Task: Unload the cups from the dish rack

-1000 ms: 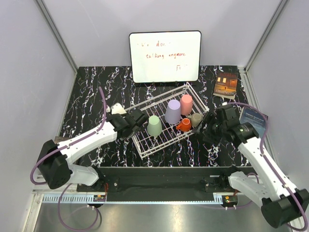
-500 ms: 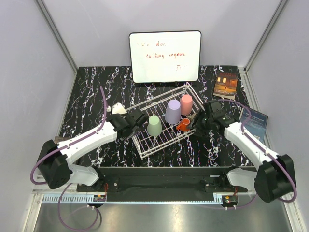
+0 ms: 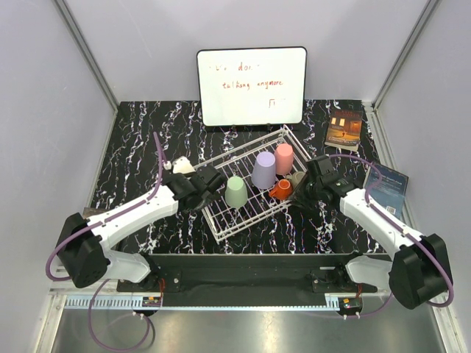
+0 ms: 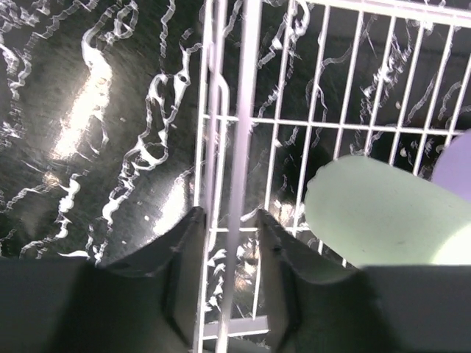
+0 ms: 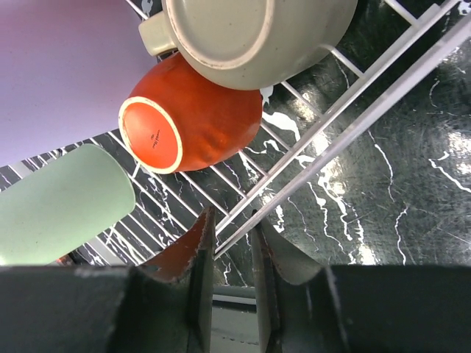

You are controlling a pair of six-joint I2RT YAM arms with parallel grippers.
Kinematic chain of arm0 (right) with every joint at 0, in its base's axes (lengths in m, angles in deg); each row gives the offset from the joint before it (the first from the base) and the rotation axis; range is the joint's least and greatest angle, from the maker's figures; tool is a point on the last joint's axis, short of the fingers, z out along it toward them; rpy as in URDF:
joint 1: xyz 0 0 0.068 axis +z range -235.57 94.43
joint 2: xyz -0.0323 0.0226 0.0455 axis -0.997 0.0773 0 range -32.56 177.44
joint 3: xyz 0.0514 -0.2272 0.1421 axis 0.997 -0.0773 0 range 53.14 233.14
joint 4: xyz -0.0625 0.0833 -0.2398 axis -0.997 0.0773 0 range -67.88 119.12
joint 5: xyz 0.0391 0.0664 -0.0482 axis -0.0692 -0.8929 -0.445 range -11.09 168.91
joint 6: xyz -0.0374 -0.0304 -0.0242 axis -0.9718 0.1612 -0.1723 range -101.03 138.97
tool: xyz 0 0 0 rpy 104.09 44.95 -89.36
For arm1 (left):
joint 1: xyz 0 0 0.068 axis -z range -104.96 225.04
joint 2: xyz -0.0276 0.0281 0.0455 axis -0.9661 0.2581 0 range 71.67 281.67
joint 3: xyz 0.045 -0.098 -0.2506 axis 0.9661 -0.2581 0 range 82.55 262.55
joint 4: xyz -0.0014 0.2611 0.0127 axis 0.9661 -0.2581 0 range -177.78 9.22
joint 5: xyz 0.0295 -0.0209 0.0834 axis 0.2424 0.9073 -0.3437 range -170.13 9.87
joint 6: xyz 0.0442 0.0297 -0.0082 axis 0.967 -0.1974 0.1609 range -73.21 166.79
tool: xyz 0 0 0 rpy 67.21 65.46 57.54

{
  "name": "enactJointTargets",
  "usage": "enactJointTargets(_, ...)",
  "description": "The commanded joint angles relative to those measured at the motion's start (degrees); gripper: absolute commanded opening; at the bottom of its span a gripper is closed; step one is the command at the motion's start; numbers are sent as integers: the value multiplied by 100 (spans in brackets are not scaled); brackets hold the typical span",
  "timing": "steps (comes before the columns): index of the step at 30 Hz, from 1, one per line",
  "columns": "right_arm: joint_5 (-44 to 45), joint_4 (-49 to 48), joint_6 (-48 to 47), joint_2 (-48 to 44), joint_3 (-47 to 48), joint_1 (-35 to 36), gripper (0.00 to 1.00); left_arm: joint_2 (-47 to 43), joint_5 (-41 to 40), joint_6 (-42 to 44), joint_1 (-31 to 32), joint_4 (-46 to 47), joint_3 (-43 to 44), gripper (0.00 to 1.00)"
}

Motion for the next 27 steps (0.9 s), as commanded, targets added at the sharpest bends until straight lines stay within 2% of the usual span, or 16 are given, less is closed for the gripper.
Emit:
enactJointTargets(1, 221, 121, -267, -305, -58, 113, 0, -71, 503, 337, 77, 474, 227, 53)
enactJointTargets(3, 317, 192, -337, -393, -41, 113, 0, -97, 468, 556, 68, 378, 289, 71)
enactJointTargets(4, 344, 296, -381, -419, -15, 113, 0, -123, 451, 609, 68, 316, 298, 84)
enactJointTargets(7, 589, 603, -618, -455, 134, 113, 0, -325, 310, 873, 68, 202, 342, 99)
enactJointTargets(13, 1082, 1202, -1294, -323, 618, 113, 0, -756, -312, 1892, 59, 158, 587, 99)
enactJointTargets(19, 1248, 1597, -2102, 124, 1084, 113, 0, -722, -771, 2999, -54, 271, 1088, 99)
enactJointTargets(22, 1302, 1712, -2323, 213, 1207, 113, 0, -450, -684, 3727, -265, 464, 1299, 99)
enactJointTargets(27, 1284, 1756, -2411, 161, 1172, 113, 0, 209, -341, 5406, -643, 1079, 1607, 99)
